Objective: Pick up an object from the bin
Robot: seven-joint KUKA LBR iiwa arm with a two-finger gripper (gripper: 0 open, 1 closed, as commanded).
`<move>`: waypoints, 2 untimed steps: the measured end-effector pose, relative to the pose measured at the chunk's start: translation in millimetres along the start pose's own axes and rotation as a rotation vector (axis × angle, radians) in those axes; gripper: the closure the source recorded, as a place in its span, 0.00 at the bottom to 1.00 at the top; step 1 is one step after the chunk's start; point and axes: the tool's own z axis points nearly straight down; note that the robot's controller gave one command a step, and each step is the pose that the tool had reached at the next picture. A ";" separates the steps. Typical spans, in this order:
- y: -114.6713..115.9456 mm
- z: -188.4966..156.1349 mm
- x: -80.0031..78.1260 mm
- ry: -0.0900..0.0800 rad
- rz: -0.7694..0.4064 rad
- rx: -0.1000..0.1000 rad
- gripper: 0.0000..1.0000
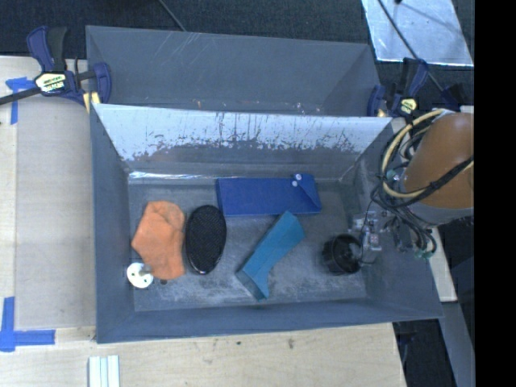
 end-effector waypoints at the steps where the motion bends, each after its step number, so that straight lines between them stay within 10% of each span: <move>1: 3.9 -21.3 2.1 0.000 -0.009 0.000 1.00; 2: -4.4 -71.9 5.9 0.007 -0.016 -0.002 1.00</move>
Offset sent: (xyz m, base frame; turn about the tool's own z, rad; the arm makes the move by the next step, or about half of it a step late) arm -0.0074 -0.0081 0.0931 -0.0205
